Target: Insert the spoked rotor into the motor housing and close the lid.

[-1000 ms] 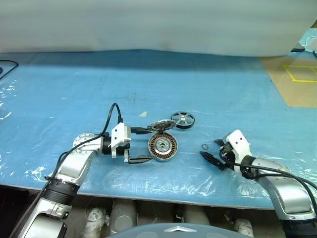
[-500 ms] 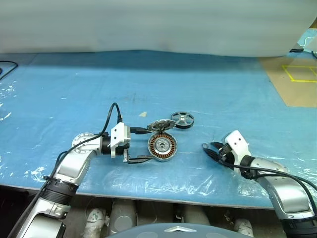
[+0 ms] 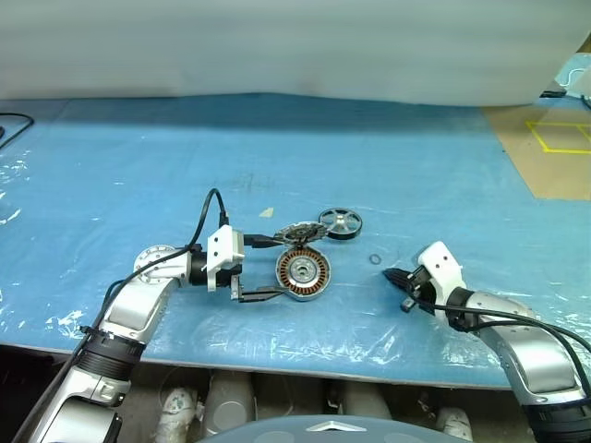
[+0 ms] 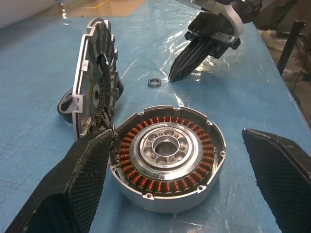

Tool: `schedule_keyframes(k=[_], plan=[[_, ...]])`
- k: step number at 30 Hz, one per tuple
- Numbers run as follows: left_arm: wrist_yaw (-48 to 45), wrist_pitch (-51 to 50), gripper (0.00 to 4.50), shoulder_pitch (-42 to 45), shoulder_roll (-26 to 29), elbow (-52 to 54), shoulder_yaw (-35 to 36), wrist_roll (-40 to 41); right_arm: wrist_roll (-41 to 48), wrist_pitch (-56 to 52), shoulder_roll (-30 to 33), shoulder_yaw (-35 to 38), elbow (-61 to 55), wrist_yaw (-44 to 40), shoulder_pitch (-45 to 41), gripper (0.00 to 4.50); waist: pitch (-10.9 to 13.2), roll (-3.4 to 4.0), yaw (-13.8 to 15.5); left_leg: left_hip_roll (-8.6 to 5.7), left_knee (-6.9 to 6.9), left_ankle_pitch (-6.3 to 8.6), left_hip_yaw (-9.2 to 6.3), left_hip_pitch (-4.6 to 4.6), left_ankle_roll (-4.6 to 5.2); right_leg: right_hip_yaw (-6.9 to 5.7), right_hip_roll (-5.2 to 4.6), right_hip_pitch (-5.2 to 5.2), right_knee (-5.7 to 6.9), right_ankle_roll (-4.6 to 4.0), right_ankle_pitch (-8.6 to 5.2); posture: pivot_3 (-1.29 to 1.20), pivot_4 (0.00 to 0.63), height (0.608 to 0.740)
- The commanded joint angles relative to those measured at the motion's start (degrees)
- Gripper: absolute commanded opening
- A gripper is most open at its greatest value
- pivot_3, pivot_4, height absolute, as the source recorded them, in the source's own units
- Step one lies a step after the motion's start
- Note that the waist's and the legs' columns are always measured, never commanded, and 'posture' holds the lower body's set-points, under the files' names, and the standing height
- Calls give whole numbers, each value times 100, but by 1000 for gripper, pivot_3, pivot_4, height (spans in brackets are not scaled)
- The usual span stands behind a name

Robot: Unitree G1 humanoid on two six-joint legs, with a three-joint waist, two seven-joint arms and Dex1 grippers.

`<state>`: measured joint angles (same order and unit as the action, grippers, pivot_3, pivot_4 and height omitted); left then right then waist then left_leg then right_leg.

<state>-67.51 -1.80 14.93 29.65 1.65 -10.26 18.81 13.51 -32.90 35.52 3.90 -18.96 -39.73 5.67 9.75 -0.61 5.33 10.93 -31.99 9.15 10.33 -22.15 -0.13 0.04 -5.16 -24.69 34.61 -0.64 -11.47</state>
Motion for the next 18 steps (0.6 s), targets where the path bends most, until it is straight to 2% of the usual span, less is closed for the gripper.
schedule_keyframes(k=[1, 8, 18], plan=[[49, 17, 4500, 52, 11, 223, 47, 25, 38, 103, -1, 105, 178, 46, -98, 578, 0, 0, -5, 0, 0, 0, 0, 0, 0, 0, 0, 0, 0, 0, 0, 0, 150, 740], [65, 44, 4500, 28, 38, 223, 68, 33, -91, 63, -206, -97, 443, 399, -566, 2976, 0, 0, -6, -2, 0, 0, 0, 0, 0, 1, 0, -1, 2, 0, 0, 0, 150, 740], [76, 113, 4500, -67, 63, 215, 80, 7, -224, 151, -278, -382, 513, 440, -695, 2976, 0, 1, -14, -2, 7, 0, 2, -3, -1, 0, 0, -4, 0, 0, 0, 0, 150, 740]])
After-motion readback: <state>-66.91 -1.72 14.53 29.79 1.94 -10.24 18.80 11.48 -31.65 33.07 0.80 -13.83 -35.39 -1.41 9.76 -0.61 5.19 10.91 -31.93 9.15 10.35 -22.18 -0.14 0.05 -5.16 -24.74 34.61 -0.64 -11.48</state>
